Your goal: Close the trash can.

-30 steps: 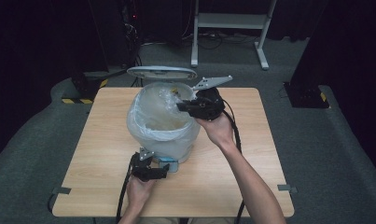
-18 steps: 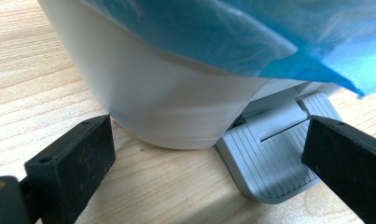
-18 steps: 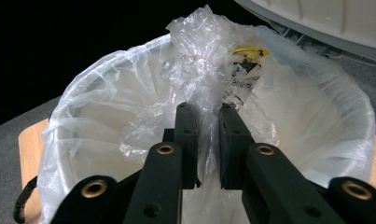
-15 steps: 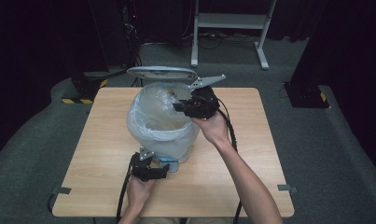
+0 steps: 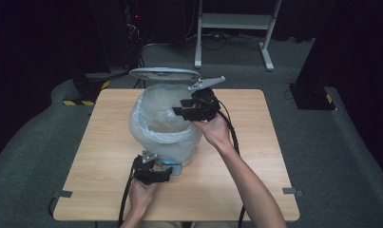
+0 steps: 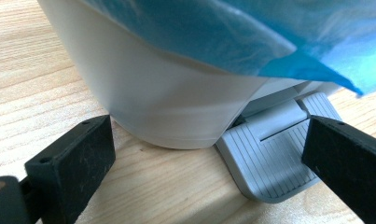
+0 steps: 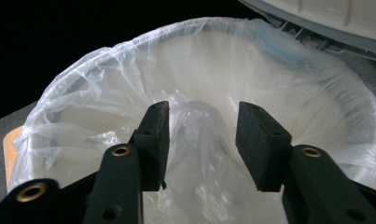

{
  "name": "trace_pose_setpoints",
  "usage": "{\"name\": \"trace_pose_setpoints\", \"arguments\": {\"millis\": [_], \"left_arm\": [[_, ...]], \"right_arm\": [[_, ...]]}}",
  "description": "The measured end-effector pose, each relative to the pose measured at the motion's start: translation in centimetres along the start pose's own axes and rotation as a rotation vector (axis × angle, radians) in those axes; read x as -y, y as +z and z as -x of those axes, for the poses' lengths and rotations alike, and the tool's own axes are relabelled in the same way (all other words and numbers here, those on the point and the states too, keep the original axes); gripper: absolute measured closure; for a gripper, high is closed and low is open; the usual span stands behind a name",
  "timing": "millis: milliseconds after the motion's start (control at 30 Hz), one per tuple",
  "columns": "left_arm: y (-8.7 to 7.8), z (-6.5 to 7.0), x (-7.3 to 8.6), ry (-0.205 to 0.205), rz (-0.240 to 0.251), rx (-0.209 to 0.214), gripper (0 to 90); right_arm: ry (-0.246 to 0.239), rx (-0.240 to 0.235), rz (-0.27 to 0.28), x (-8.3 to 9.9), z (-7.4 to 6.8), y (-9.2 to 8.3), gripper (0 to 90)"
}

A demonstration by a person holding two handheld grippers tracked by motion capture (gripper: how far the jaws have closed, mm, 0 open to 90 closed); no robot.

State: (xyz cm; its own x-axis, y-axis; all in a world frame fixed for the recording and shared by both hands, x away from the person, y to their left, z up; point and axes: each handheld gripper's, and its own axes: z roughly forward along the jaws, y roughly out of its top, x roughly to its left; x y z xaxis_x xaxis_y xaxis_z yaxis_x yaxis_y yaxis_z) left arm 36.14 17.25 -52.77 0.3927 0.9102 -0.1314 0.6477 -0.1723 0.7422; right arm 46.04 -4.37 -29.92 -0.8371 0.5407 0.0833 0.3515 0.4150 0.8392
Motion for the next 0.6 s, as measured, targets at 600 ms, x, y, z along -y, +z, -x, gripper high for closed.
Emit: {"name": "trace_pose_setpoints", "arguments": {"millis": [600], "left_arm": [[0.0, 0.0, 0.0, 0.001, 0.0, 0.0, 2.7]], "right_arm": [[0.018, 0.036, 0.064, 0.8, 0.4, -1.6, 44.8]]}}
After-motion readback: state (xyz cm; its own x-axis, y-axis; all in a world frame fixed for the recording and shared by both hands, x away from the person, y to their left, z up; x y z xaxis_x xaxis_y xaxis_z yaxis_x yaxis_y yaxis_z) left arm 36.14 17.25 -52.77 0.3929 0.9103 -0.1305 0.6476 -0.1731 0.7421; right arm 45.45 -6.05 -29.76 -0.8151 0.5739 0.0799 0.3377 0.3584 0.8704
